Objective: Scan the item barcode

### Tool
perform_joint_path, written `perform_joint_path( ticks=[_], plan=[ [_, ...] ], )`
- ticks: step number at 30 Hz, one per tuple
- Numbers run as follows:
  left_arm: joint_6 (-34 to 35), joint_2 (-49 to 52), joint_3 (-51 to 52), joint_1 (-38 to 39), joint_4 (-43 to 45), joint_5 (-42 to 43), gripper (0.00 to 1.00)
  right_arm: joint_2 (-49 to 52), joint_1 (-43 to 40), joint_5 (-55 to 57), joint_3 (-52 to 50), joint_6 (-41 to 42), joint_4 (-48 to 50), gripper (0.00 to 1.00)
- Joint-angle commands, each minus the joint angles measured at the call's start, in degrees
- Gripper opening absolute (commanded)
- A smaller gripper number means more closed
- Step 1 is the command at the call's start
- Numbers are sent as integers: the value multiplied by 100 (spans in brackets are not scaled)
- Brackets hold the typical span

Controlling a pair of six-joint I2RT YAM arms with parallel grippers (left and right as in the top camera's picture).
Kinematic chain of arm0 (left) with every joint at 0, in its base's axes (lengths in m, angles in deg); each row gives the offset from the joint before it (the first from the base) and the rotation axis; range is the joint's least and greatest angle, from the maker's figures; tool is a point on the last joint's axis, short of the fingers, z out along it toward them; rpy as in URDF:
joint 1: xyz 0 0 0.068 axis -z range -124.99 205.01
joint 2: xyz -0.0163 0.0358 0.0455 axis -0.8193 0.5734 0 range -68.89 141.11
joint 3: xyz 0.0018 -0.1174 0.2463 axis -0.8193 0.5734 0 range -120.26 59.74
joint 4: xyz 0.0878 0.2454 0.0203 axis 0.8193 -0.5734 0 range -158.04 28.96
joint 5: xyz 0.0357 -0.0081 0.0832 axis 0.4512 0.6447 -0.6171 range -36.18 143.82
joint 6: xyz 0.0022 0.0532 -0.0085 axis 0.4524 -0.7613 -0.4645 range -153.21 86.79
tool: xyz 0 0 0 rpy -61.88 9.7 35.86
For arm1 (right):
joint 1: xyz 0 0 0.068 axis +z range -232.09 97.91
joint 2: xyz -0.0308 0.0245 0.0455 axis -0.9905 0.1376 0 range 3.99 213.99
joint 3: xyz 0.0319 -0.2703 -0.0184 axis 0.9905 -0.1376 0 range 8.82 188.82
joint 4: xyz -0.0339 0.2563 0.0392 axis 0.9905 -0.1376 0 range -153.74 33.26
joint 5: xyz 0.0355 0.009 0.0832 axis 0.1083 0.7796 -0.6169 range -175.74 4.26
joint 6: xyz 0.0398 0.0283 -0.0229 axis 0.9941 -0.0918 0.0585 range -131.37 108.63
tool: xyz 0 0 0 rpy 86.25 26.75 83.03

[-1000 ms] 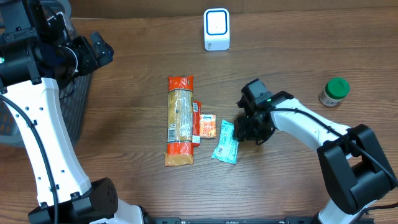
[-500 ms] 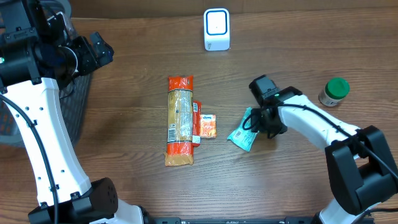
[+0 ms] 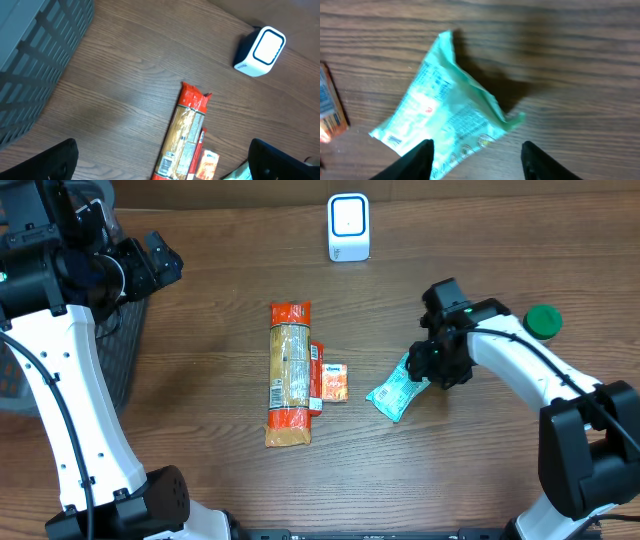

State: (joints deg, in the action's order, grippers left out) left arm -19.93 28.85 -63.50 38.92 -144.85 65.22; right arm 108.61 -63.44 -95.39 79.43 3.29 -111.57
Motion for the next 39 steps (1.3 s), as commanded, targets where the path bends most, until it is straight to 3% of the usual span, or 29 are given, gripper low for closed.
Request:
perform_joint_path(
  ticks=[1, 10, 21, 24, 28, 39],
  plan=[
    [-107, 42, -13, 37, 4, 46, 99, -46, -216, -354, 136, -369, -87, 59],
    [-107, 42, -13, 37, 2, 44, 100, -46, -42, -50, 48, -636, 70, 59],
    [-105, 42, -13, 37, 4, 46, 100, -46, -33, -55, -1047, -568, 1550, 60],
    [-107, 42, -13, 37, 2, 44, 100, -46, -33, -55, -1217, -568, 1558, 51],
    [-107, 42, -13, 37, 4, 46, 100, -46, -35, -52, -1241, -575, 1517, 50],
    [-105, 42, -13, 37, 4, 44, 99, -46, -39, -52, -1241, -573, 1447, 62]
  ],
)
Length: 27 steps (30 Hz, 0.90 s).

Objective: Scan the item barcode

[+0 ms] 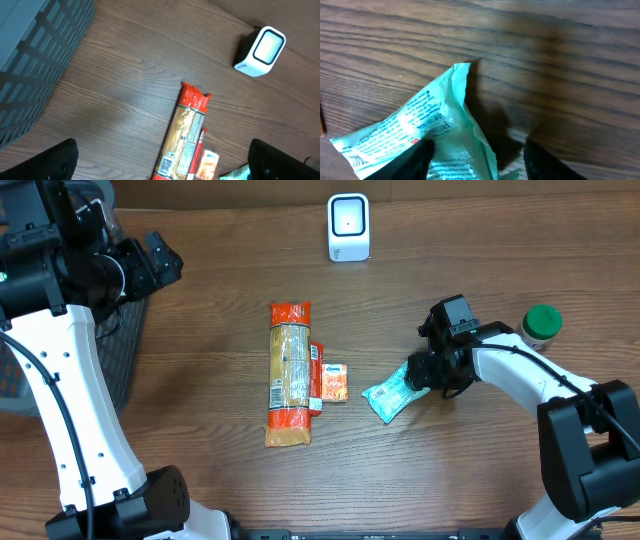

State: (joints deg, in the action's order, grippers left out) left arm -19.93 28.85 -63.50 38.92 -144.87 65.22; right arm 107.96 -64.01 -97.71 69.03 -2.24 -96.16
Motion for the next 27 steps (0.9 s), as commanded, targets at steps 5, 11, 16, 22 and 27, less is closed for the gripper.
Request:
perform_joint_path(
  ticks=[5, 11, 16, 22, 27],
  plan=[
    [-107, 42, -13, 37, 4, 46, 100, 20, 17, 166, -201, -17, -90, 62],
    [-105, 42, -13, 37, 7, 46, 100, 2, 17, -186, 17, -17, -170, 62],
    [-107, 42, -13, 37, 7, 44, 99, -81, 17, -186, 352, -20, -509, 63],
    [-105, 42, -13, 39, 7, 46, 100, -131, 17, -232, 428, -17, -920, 67],
    [-105, 42, -13, 37, 7, 44, 100, -131, 35, -358, 380, 7, -1088, 69]
  ],
)
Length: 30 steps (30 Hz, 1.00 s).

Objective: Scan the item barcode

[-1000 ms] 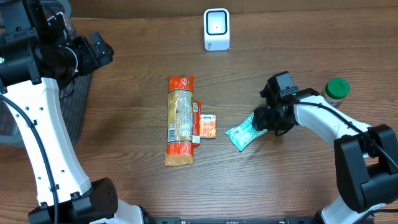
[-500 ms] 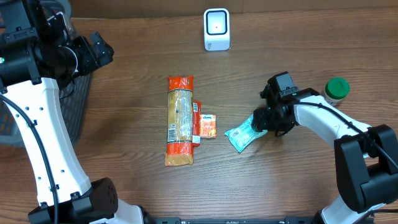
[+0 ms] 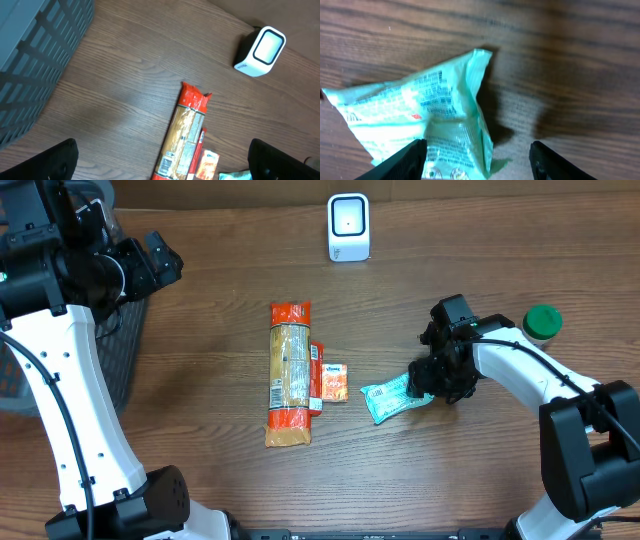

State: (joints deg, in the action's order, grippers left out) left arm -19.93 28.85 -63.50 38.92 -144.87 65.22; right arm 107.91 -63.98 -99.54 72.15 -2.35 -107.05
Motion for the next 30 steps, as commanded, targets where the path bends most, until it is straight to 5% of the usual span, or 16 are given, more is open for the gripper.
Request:
perform_joint_path(
  ticks=[1, 8, 12, 17, 19, 30],
  plan=[
    [-107, 42, -13, 37, 4, 46, 100, -127, 33, -232, 44, 61, 2, 69],
    [-105, 42, -13, 37, 4, 46, 100, -127, 31, -238, -330, 144, 343, 69],
    [-107, 42, -13, 37, 7, 44, 100, -127, 31, -238, -501, 142, 479, 57],
    [-105, 42, -13, 37, 7, 44, 100, -127, 31, -240, -535, 144, 656, 34],
    [-105, 42, -13, 37, 7, 46, 100, -129, 28, -240, -516, 116, 688, 4],
    [-107, 42, -13, 37, 4, 46, 99, -986, -151, -470, -216, -560, 649, 4]
  ],
)
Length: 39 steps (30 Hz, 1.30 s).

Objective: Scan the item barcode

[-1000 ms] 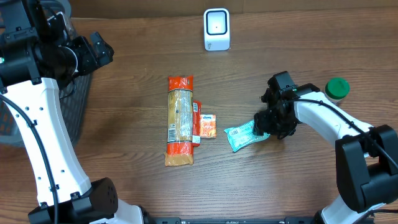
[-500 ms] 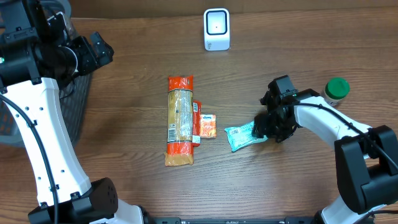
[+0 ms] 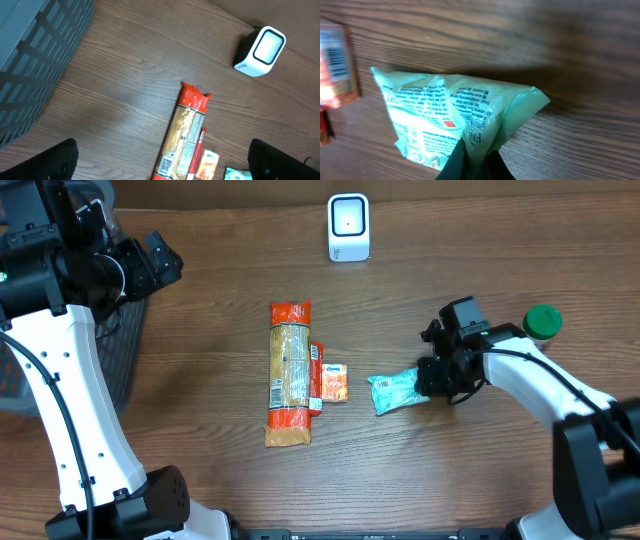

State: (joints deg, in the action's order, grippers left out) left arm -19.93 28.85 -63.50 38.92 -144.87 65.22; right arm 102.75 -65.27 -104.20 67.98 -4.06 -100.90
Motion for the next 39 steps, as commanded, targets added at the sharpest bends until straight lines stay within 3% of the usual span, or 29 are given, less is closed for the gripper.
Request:
perform_joint_path(
  ticks=[1, 39],
  plan=[
    [-107, 42, -13, 39, 4, 46, 99, -542, -24, -7, 201, -435, 33, 4],
    [-105, 42, -13, 39, 4, 46, 99, -601, -22, 37, -227, -411, 98, 4]
  ],
)
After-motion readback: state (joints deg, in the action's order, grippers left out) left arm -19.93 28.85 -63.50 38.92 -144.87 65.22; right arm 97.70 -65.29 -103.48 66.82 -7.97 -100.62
